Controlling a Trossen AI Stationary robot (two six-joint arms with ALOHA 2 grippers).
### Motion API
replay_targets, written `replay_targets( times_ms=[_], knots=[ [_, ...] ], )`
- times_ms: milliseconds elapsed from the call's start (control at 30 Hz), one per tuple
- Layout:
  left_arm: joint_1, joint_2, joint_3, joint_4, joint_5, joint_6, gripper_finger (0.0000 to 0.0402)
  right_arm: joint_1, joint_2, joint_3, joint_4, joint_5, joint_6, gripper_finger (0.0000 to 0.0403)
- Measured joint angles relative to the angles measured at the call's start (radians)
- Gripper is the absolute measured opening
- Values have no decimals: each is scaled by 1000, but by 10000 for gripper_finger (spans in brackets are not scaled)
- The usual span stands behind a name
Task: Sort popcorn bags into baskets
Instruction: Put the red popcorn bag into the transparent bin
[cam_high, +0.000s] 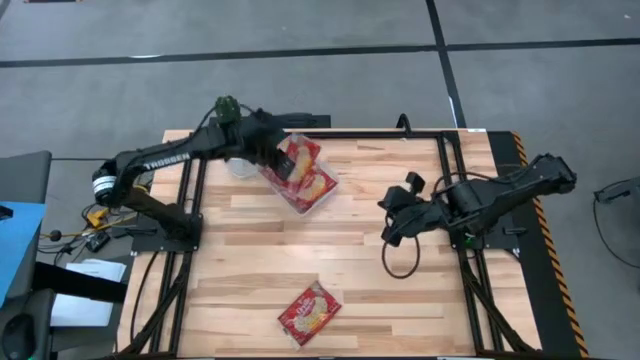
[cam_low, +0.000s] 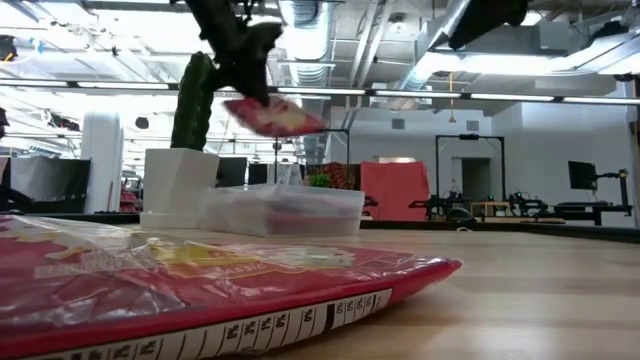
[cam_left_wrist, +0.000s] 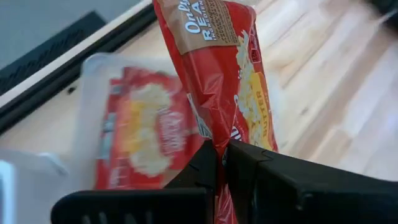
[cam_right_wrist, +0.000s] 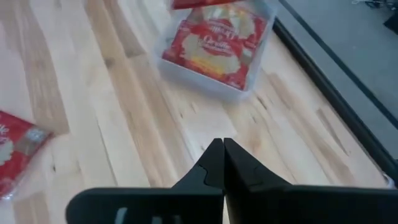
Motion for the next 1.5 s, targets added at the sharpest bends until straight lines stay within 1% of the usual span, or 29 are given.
replay_targets(
  times_ms=[67, 200, 333, 433, 500, 600, 700, 833, 967, 1033, 1067, 1100, 1167, 1233, 1267, 1300, 1367, 1433, 1467, 1500],
  knots=[
    [56, 14, 0, -27, 30, 54, 1, 0, 7, 0, -15, -5, -1, 18],
    [122, 62, 0, -48, 32, 135, 0, 0, 30, 0, -29, -7, -1, 27],
    [149, 119, 0, -47, 33, 201, 1, 0, 34, 1, -40, -14, -1, 22],
    [152, 167, 0, -55, 31, 239, 13, 2, 36, -1, -52, -24, -8, 16],
    [152, 197, 0, -50, 22, 272, 27, 6, 36, 0, -53, -24, -9, 15],
    [151, 240, 0, -35, -28, 301, 51, 6, 36, 0, -55, -24, -9, 21],
    [152, 264, 0, -29, -37, 353, 78, 6, 36, 0, -61, -24, -9, 30],
    [151, 271, 28, -53, -124, 372, 126, 3, 36, 0, -64, -23, -9, 34],
    [152, 268, 112, -122, -203, 375, 173, 0, 36, 0, -66, -23, -11, 28],
    [152, 267, 164, -173, -193, 338, 189, 0, 36, 0, -67, -23, -11, 23],
    [146, 267, 189, -193, -148, 308, 193, 1, 36, 0, -67, -24, -11, 21],
    [140, 267, 210, -212, -81, 276, 196, 2, 36, 0, -67, -35, -11, 20],
    [110, 266, 242, -234, 89, 214, 197, 7, 36, 0, -67, -72, -9, 19],
    [52, 264, 244, -255, 238, 137, 194, 16, 36, 0, -65, -118, -4, 20],
    [12, 264, 243, -284, 287, 106, 192, 24, 36, 0, -65, -139, 5, 22],
    [-35, 264, 242, -319, 314, 85, 190, 34, 36, 0, -64, -153, 16, 23],
    [-155, 263, 223, -352, 310, 39, 185, 60, 35, -16, -27, -168, 46, 25],
    [-287, 263, 180, -350, 282, -20, 181, 94, 35, -53, 46, -178, 79, 25],
    [-351, 262, 157, -343, 260, -55, 180, 115, 36, -70, 82, -179, 101, 23],
    [-419, 257, 128, -303, 238, -96, 179, 137, 36, -87, 128, -181, 119, 21]
  ],
)
